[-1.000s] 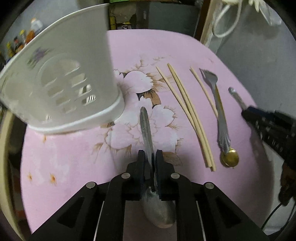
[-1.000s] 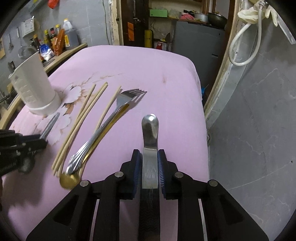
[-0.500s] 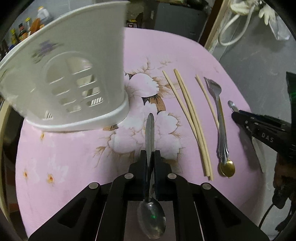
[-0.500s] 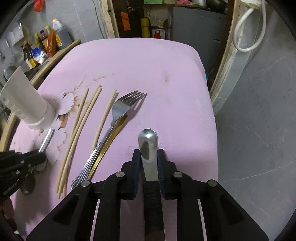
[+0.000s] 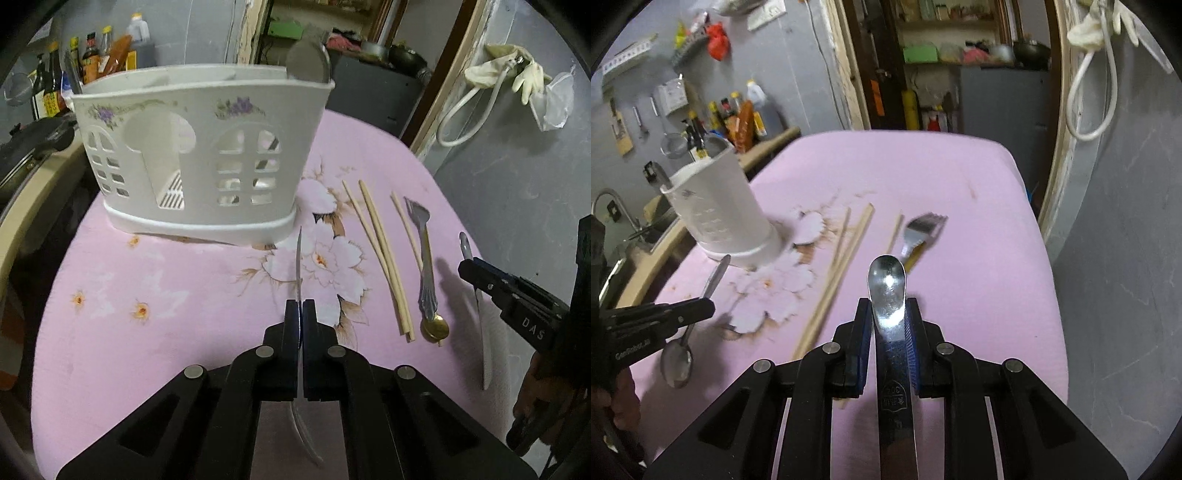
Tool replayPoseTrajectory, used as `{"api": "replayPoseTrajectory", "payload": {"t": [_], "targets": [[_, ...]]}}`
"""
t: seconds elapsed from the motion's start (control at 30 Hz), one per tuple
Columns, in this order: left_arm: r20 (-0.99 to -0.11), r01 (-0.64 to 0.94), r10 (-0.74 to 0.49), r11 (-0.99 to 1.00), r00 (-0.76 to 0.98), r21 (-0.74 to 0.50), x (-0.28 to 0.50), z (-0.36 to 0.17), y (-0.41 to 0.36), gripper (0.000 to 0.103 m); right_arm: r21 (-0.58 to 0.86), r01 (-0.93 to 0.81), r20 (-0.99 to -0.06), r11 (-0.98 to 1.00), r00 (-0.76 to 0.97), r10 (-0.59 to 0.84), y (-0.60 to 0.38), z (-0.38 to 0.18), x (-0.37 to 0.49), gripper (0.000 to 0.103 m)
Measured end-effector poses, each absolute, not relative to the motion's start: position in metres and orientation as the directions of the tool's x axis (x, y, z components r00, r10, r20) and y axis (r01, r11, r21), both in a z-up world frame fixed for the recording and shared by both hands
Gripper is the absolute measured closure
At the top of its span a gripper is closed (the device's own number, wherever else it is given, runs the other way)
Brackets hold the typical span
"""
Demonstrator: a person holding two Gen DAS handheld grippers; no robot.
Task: Organize utensils
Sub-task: 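Lift both held utensils and carry them over the caddy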
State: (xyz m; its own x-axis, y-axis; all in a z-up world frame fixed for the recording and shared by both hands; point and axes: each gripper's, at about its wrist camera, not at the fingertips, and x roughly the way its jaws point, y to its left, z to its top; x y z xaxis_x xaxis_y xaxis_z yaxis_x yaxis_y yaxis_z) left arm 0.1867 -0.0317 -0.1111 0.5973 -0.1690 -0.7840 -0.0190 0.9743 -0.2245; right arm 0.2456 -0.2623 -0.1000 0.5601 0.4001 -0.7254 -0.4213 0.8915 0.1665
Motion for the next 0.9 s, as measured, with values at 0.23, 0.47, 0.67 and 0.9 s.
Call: {"api": "replayPoseTrajectory", "payload": {"t": [0.23,0.47,0.67,0.9], "targets": [[-0.749,0.004,-0.178,0.974,0.638,-0.228,0.181,-0.097,-0.031,0.103,0.164,-0.396,-0.675,0.903,0.622,0.396,-0.261,-0.086,0.238,0.088],[-0.715,0.041,-0.181,0.977,0.675,-0.209,0.178,-0.079,-0.024,0.103,0.136,-0.37,-0.618,0.919,0.693,0.371,-0.256,-0.071,0.231,0.088],[-0.682,0.05,-0.177,0.978,0.71,-0.202,0.189,-0.072,-0.022,0.103,0.127,-0.356,-0.574,0.926,0.734,0.361,-0.249,-0.061,0.226,0.088],[-0.615,0.059,-0.171,0.978,0.77,-0.199,0.193,-0.045,-0.011,0.103,0.109,-0.361,-0.491,0.926,0.791,0.366,-0.239,-0.034,0.228,0.088]]}}
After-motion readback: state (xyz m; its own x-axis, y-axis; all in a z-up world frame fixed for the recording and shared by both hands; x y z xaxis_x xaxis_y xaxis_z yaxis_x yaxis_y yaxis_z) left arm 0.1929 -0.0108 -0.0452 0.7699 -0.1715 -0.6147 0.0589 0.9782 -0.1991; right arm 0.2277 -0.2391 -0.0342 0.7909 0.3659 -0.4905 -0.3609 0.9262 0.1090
